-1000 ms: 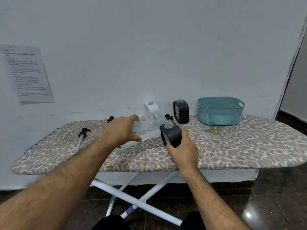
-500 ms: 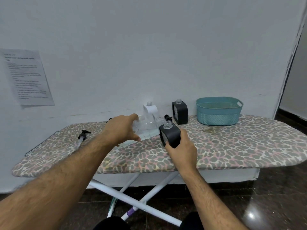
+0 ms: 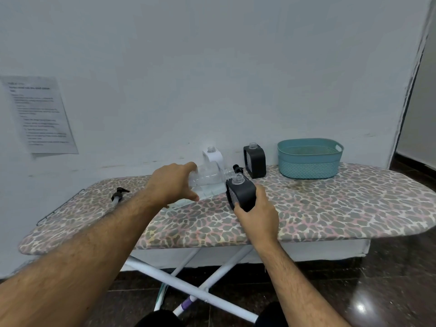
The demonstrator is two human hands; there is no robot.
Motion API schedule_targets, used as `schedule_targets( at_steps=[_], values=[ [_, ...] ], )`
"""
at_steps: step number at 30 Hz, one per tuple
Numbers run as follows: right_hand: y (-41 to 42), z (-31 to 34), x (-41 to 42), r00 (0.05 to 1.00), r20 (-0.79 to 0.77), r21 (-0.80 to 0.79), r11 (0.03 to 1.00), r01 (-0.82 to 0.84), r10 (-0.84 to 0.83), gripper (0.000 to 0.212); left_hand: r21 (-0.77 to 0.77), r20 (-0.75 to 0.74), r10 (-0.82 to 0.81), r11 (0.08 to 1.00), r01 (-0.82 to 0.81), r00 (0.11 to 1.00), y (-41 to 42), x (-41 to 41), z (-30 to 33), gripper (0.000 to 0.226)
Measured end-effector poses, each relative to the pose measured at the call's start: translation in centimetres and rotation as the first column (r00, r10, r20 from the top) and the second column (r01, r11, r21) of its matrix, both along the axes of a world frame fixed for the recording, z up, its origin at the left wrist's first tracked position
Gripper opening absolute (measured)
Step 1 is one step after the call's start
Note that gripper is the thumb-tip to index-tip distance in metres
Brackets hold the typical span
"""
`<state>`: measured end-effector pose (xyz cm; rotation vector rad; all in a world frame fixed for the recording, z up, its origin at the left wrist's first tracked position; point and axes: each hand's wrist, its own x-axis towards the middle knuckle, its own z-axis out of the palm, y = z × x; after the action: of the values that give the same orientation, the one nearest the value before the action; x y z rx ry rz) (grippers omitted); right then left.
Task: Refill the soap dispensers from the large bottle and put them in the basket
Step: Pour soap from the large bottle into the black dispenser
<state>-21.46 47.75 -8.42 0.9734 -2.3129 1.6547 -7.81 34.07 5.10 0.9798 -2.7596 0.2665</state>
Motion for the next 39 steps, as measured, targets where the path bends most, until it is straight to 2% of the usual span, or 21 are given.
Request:
schedule_targets(
  at_steps=[39],
  values=[
    [0.16,0.12,-0.09,0.999,0.033,-0.013,1.0,0.0,0.0,0.048,-0.003,0.007,-0.013,1.0,0.013,1.0,-0.69,-0.62,0.0,0.075]
  ],
)
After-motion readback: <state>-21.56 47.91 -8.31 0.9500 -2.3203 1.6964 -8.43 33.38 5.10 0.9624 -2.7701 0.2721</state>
